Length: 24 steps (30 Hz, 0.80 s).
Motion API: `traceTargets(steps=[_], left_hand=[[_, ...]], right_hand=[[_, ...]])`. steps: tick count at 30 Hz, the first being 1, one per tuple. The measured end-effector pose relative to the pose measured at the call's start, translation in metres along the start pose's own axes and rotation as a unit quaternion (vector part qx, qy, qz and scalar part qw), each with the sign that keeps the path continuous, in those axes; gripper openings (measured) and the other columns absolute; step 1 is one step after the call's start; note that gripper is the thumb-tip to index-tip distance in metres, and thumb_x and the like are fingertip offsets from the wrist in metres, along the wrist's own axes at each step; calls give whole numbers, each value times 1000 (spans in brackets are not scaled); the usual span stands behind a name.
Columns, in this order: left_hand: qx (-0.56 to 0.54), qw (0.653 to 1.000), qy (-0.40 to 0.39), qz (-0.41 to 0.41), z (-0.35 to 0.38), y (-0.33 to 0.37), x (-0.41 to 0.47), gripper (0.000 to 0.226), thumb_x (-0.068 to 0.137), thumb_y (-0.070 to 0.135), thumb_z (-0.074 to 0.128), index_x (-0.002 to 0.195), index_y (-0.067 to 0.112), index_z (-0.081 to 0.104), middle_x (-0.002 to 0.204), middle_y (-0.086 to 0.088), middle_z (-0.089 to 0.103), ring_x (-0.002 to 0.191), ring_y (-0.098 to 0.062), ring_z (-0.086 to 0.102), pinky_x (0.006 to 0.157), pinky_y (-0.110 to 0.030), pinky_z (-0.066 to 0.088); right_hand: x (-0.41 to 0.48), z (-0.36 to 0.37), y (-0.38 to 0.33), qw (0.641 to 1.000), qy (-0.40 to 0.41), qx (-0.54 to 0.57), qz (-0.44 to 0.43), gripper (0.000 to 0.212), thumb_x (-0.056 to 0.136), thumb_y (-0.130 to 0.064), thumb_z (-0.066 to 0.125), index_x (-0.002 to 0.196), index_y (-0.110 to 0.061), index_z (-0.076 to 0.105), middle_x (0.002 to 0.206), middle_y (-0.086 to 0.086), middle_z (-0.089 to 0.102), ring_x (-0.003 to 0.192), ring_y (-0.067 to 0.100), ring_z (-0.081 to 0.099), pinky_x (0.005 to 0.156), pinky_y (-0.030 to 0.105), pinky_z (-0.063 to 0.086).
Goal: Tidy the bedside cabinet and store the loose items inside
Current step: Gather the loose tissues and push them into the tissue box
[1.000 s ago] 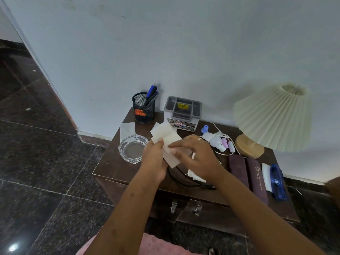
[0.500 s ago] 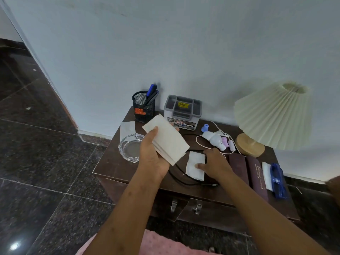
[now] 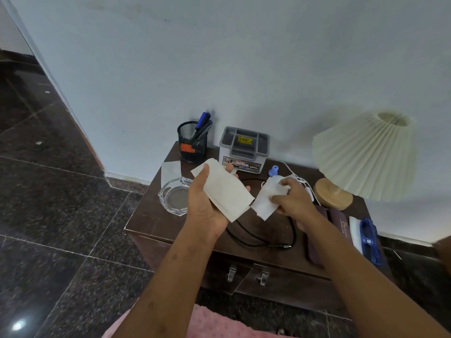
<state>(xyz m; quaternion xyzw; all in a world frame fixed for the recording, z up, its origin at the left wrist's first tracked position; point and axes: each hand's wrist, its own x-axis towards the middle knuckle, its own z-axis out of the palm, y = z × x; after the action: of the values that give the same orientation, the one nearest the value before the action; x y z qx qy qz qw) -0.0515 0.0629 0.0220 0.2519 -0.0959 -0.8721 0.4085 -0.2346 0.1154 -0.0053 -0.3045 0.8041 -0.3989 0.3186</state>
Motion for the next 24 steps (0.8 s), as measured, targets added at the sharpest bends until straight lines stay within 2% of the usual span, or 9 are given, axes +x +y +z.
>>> traceTargets(steps=[3,6,8,10,13,18,21,23,24], left_hand=[[8,1000,5,-3,0,-1,0,30,87,39,57,96,11,64,83,-11,75,92,-28,64,82,-52,53],[37,999,26,-3,3,-4,0,41,86,41,58,106,6,60,80,-11,73,90,-27,65,91,-51,48],[58,998,31,3,7,-6,-1,56,85,42,59,128,7,49,100,-16,67,94,-29,62,92,-49,47],[85,996,22,5,8,-10,0,75,79,45,61,140,10,36,127,-26,54,105,-35,56,94,-52,45],[122,992,-17,10,7,-17,0,73,82,47,56,142,13,34,133,-26,50,110,-37,54,92,-53,45],[150,988,-32,15,2,-24,1,61,85,54,51,134,18,45,103,-11,65,89,-25,67,69,-38,55],[120,992,-39,-1,2,-23,2,52,83,61,49,106,17,68,79,-3,71,75,-18,71,64,-34,58],[83,994,-64,-16,3,-20,1,56,79,66,49,89,17,74,77,-4,71,75,-19,71,66,-36,58],[71,994,-82,-20,3,-18,1,60,76,69,48,90,16,73,82,-7,71,80,-22,71,70,-38,58]], right_hand=[[-17,-12,-27,991,46,-63,-109,42,74,-9,74,107,-22,51,106,4,59,91,22,59,78,36,52],[-40,-14,-54,978,35,-57,-196,47,71,-8,76,103,-27,49,92,-7,59,74,7,58,60,15,49],[-55,-9,-69,968,7,-81,-238,50,70,-5,74,104,-29,46,81,-16,55,62,-3,58,48,2,39],[-65,1,-77,962,-32,-93,-255,52,70,-4,73,105,-30,44,74,-15,55,59,-4,59,46,1,38],[-73,18,-77,959,-74,-107,-252,52,74,-9,70,112,-30,43,76,-13,55,67,4,58,52,6,42],[-74,31,-74,962,-63,-67,-257,52,74,-18,72,116,-31,45,84,-11,61,75,3,62,66,17,50],[-72,36,-72,970,-78,-15,-229,54,75,-24,74,120,-32,47,85,-11,60,79,7,63,67,19,51],[-71,36,-71,972,-103,20,-209,55,77,-27,73,125,-32,47,91,-10,61,87,15,65,78,28,56],[-71,35,-72,972,-111,41,-205,52,79,-27,72,126,-31,48,94,-8,61,89,17,65,79,31,57]])
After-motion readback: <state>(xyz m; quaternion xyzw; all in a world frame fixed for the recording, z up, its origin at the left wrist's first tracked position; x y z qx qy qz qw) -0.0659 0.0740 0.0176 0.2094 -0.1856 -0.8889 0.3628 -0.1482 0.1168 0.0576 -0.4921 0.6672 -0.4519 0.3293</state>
